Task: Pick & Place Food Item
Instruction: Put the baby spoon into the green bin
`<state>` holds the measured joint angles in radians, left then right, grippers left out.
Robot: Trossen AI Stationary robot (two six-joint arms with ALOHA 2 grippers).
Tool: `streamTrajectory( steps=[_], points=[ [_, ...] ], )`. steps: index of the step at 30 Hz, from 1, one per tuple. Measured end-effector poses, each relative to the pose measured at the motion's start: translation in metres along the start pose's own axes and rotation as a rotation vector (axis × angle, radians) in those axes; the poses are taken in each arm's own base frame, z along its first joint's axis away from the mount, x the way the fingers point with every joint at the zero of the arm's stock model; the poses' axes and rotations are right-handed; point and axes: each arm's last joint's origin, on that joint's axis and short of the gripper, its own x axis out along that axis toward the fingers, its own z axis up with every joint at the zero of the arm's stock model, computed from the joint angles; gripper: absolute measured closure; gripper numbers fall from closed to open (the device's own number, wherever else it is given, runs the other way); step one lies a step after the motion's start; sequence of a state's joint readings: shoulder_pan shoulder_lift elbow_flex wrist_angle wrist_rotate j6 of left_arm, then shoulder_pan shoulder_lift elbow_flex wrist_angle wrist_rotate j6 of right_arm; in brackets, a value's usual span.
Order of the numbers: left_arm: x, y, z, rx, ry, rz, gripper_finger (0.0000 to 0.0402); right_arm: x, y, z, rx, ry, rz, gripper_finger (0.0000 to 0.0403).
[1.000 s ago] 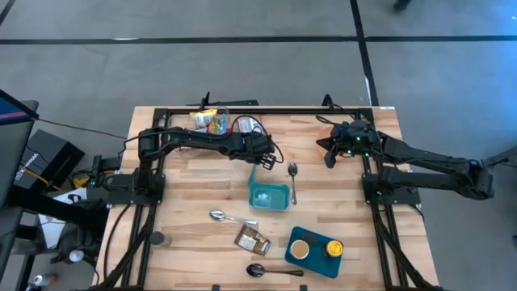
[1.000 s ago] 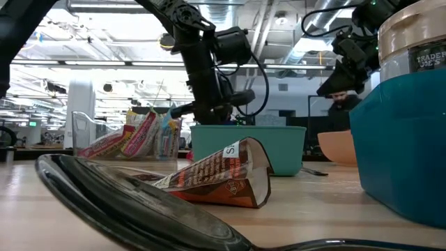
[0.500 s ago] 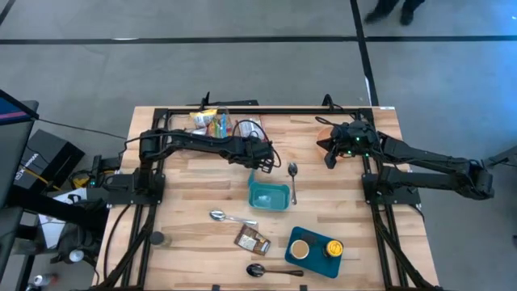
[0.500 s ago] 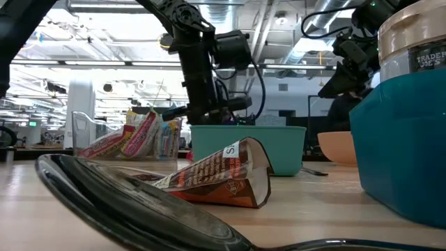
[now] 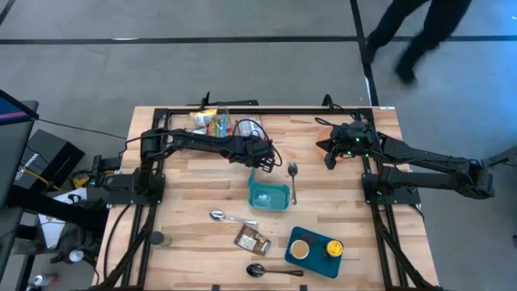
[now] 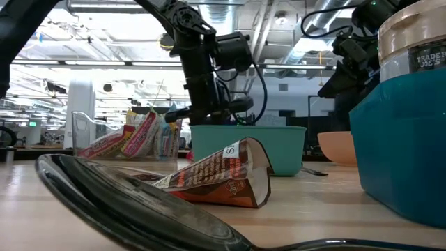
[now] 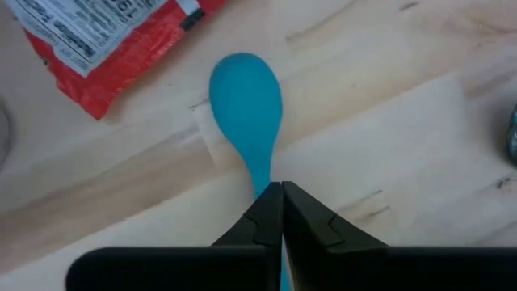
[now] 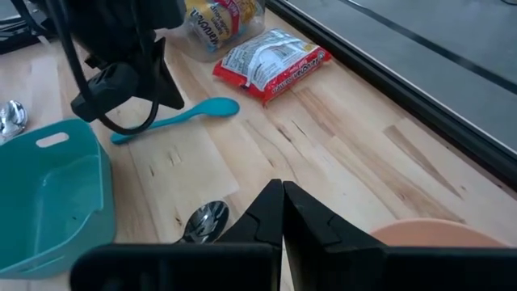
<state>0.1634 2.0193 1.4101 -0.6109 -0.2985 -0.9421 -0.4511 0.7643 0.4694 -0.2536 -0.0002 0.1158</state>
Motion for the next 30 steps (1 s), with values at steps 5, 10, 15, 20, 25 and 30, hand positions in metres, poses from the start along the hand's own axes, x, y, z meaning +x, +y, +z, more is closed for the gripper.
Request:
streamTrajectory(
  steps=[5,10,15,20,25,30],
  points=[
    [0.001,0.002,0.002,-0.002,0.000,0.004,0.0365,0.000,0.000,0.000,0.000,0.000,0.000,0.0403],
    [0.002,0.004,0.006,0.008,-0.002,0.008,0.0314,0.000,0.000,0.000,0.000,0.000,0.000,0.0403],
    [0.002,0.005,0.007,0.001,-0.007,0.003,0.0283,0.000,0.000,0.000,0.000,0.000,0.000,0.0403],
    [0.002,0.004,0.007,0.004,-0.008,0.001,0.0276,0.000,0.000,0.000,0.000,0.000,0.000,0.0403],
    [0.007,0.004,0.005,0.012,-0.003,0.009,0.0276,0.000,0.000,0.000,0.005,0.000,0.000,0.0403],
    [0.016,0.007,0.000,0.014,-0.002,0.009,0.0276,0.000,0.000,0.000,0.008,0.000,0.000,0.0403]
  ],
)
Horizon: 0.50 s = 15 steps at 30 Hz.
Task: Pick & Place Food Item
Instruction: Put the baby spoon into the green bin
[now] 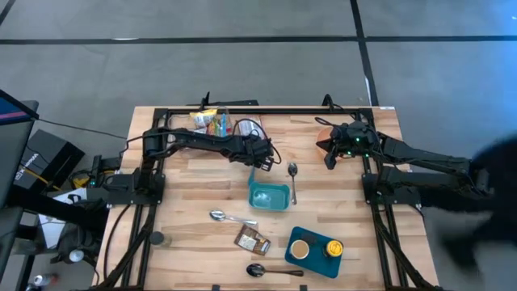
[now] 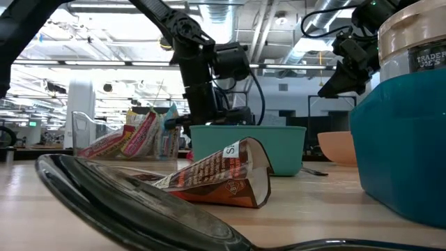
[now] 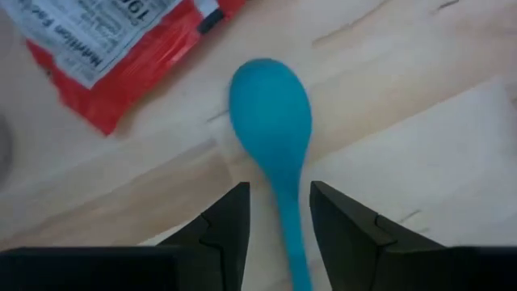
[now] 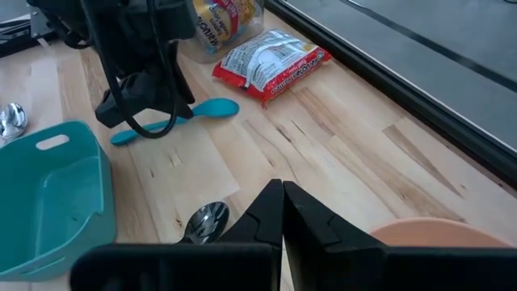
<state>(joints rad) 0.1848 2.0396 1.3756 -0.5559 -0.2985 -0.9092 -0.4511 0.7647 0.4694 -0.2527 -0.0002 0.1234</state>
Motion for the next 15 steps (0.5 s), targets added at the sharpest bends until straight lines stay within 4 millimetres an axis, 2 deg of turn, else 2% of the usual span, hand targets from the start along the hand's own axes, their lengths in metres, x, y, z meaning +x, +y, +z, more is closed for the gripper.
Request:
streamTrajectory(
  steps=[15],
  points=[
    [0.0106,0.0079,-0.0102,0.002,0.003,0.007,0.0296,0.0000,0.0000,0.0002,0.000,-0.002,0.000,0.0403]
  ],
)
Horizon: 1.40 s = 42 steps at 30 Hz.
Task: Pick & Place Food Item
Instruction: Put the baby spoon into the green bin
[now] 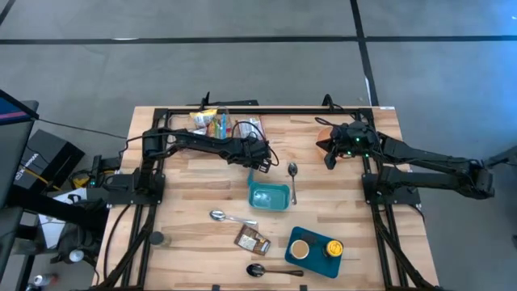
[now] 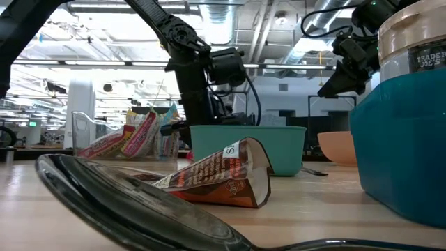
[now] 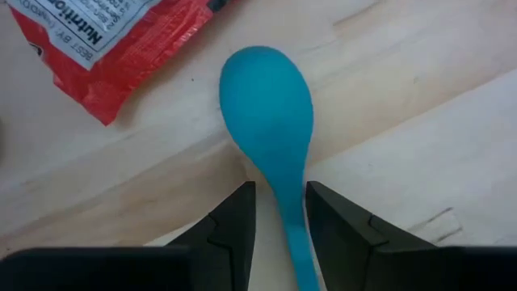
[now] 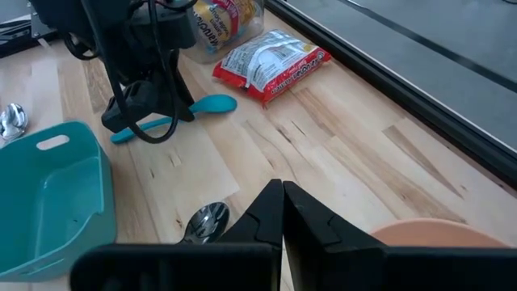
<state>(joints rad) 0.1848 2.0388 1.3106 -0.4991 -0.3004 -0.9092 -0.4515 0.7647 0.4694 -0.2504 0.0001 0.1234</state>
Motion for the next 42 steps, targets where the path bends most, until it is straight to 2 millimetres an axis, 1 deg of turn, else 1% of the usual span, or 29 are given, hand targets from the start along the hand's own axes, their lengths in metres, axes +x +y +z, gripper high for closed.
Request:
streamTrajectory(
  steps=[10,23,26,32,38,42],
  points=[
    [0.0001,0.0003,-0.0003,0.001,0.002,0.002,0.0312,0.0000,0.0001,0.0000,0.000,0.000,0.001,0.0403],
    [0.0001,0.0010,-0.0008,0.003,0.005,0.008,0.0366,0.0000,0.0001,0.0000,0.000,0.000,0.001,0.0403],
    [0.0000,0.0010,-0.0007,0.003,0.004,0.008,0.0368,0.0000,0.0001,0.0000,0.000,0.000,0.001,0.0403],
    [0.0000,0.0011,-0.0005,0.003,-0.006,0.015,0.0360,0.0000,0.0001,0.0000,0.000,0.000,0.001,0.0403],
    [0.0001,0.0013,-0.0002,0.003,-0.023,0.027,0.0374,0.0000,0.0001,0.0000,0.000,0.000,0.001,0.0403],
    [0.0001,0.0013,-0.0001,0.003,-0.023,0.027,0.0366,0.0000,0.0001,0.0000,0.000,0.000,0.001,0.0403]
  ],
)
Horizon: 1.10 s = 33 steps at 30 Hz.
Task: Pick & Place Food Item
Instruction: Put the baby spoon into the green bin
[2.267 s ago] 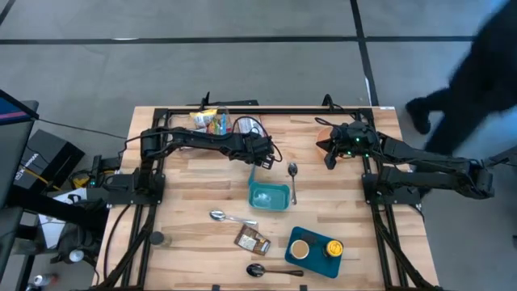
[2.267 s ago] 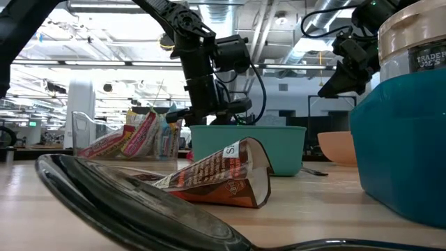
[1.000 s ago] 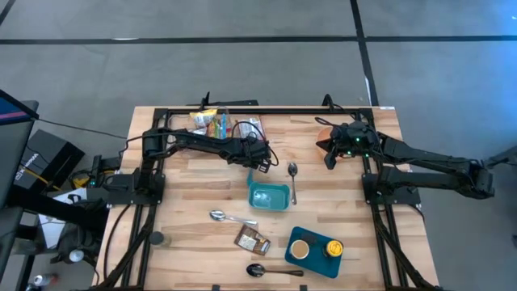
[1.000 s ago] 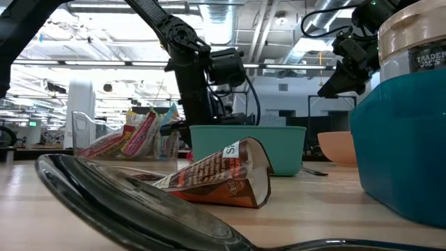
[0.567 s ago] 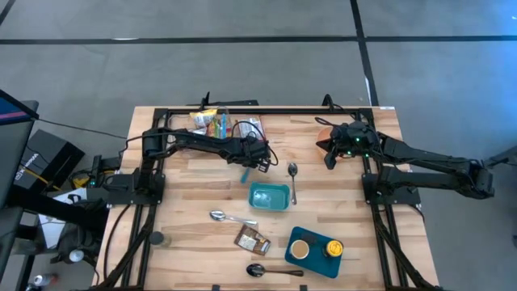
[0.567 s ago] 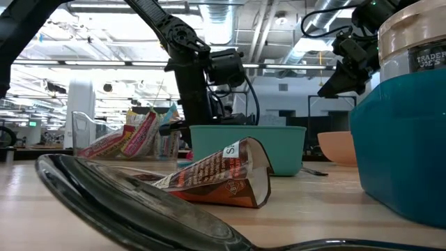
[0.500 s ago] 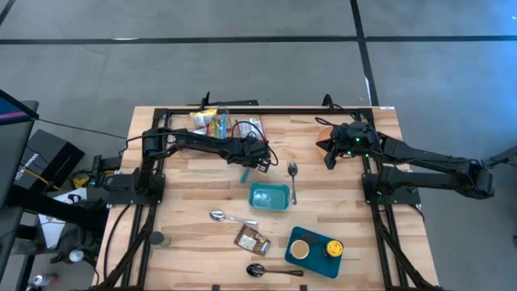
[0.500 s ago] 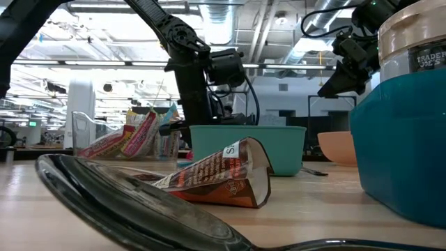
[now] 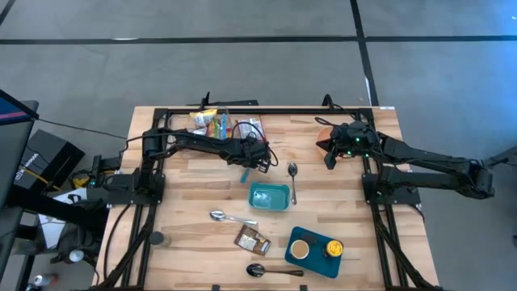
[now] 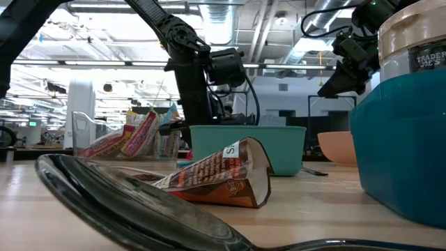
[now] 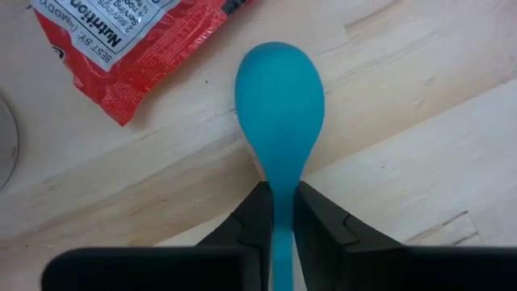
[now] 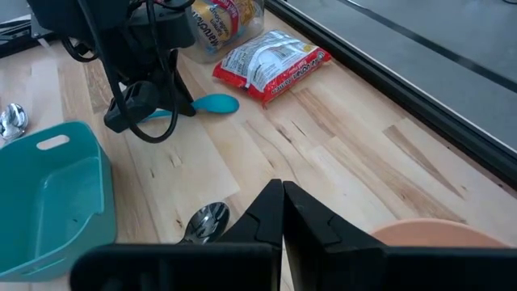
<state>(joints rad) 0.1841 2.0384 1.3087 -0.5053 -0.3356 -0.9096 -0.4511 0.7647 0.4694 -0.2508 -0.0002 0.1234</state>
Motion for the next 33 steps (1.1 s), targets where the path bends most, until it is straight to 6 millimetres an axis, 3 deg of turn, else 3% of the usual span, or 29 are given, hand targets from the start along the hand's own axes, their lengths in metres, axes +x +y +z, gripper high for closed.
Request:
streamTrajectory(
  steps=[33],
  points=[
    [0.0002,0.0000,0.0003,-0.001,-0.004,0.002,0.0372,0.0000,-0.0001,0.0000,0.000,0.000,0.000,0.0403]
  ],
)
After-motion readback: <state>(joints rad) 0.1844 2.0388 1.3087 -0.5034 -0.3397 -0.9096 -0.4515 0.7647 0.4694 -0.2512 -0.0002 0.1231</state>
